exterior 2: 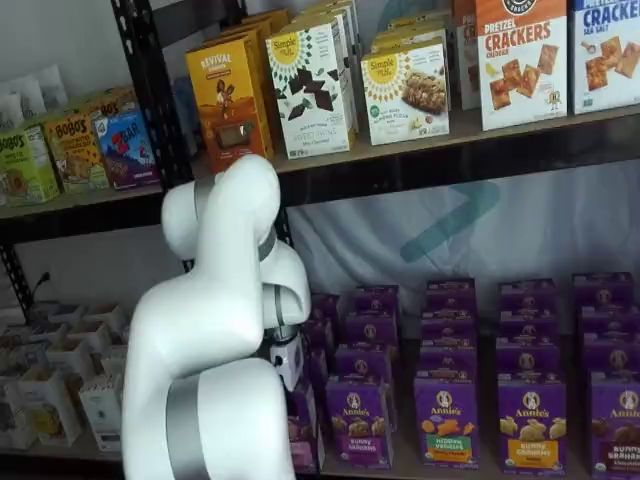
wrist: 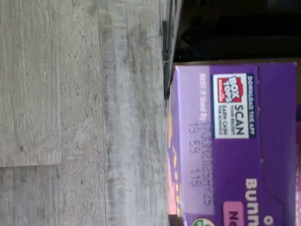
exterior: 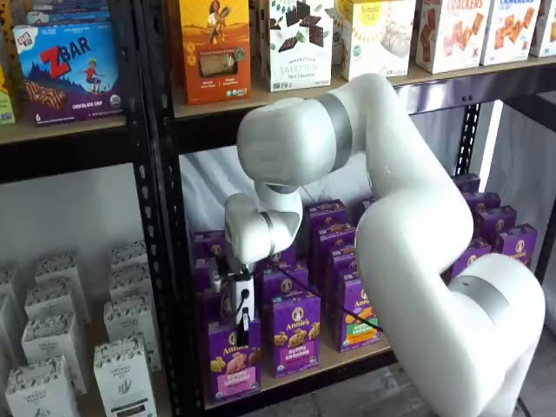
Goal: Pick up the purple box with a pink patch in the middle, on the bottom shelf, the first box from the left
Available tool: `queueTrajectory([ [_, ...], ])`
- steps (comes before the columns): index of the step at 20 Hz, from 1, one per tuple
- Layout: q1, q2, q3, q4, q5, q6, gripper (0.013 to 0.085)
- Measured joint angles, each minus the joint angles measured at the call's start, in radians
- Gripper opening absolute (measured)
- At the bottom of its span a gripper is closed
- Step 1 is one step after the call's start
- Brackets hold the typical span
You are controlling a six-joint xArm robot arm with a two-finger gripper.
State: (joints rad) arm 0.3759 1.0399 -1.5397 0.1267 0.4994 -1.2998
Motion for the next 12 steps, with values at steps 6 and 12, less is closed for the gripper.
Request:
queueTrajectory([
  [6,-0.003,-0.019,0.026,-0.007,-0.008,0.003,0.0330],
  [12,0.002,-0.069,0.101,-0.020,-0.037,0.018,0.0330],
])
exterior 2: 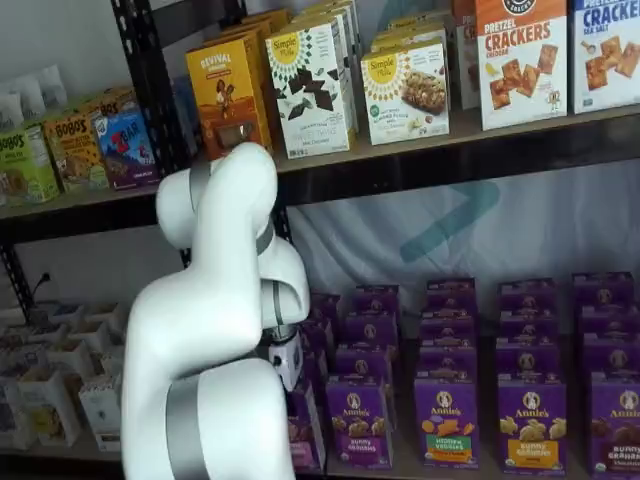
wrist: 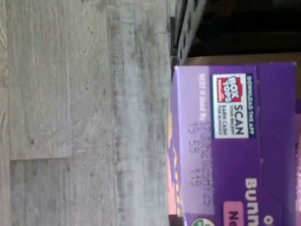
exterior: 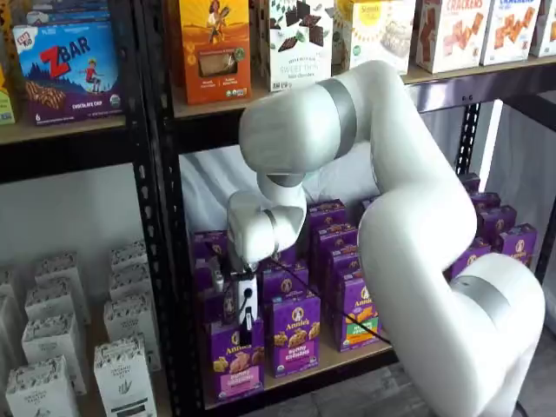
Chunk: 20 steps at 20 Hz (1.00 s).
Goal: Pick up the purple box with a pink patch in the middle, on the bottom shelf, the first box from the left
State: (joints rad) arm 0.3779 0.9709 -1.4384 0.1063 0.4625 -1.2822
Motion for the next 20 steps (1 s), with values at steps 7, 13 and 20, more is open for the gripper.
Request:
queueTrajectory([
  [7,0.012,-0.112,0.143,-0.001,-0.024,0.012,0.0330],
  [13,0.018,-0.243,0.293,-0.013,-0.042,0.028,0.0330],
  [20,0.010,-0.389,0.445,-0.010,-0.053,0.017,0.0330],
])
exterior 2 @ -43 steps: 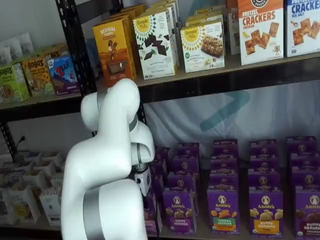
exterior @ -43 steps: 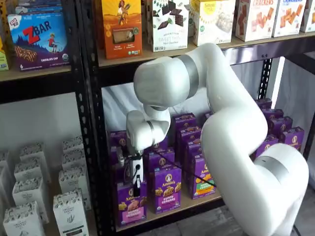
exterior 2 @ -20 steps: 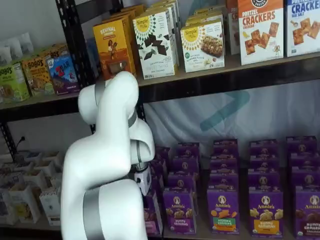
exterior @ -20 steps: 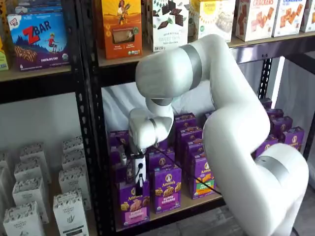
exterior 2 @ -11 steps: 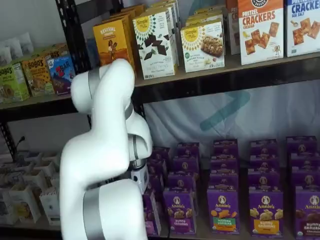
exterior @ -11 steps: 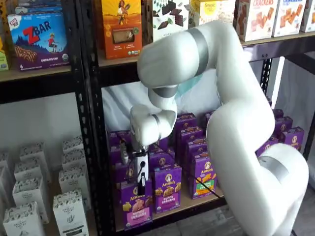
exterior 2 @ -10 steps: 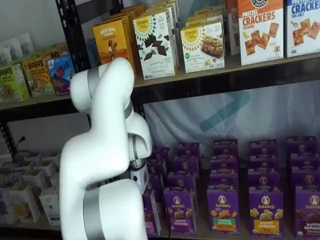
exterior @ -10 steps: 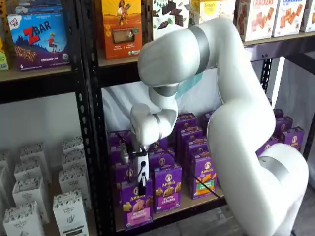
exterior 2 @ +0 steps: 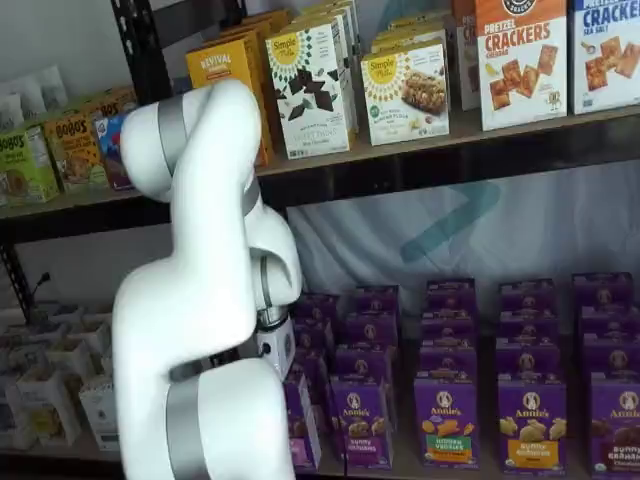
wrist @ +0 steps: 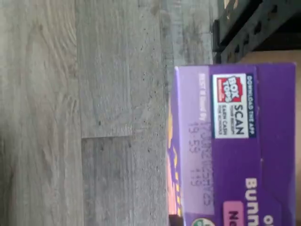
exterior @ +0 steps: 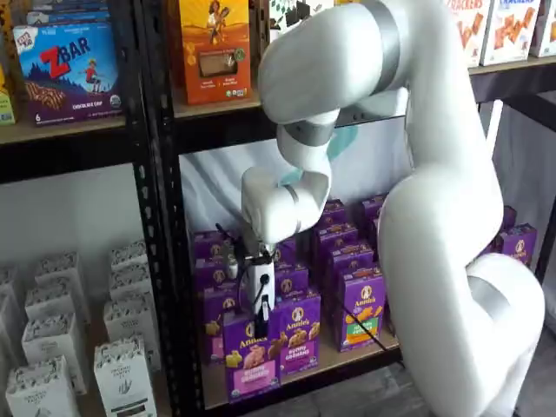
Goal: Pick up the purple box with a pink patch in the middle, on the bottom shelf, the first box from the left
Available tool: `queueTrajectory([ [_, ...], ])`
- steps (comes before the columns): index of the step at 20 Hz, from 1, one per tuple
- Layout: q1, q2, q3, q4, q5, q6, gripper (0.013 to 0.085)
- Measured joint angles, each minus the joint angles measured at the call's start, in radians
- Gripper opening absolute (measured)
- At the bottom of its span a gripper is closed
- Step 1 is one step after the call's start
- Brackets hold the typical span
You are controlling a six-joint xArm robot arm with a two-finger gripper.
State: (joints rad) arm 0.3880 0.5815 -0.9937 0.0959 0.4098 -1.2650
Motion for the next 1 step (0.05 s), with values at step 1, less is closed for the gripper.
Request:
queueTrajectory([
  [1,-0.002,-0.018,0.014,0.004,0.010,-0.006,0.0330],
])
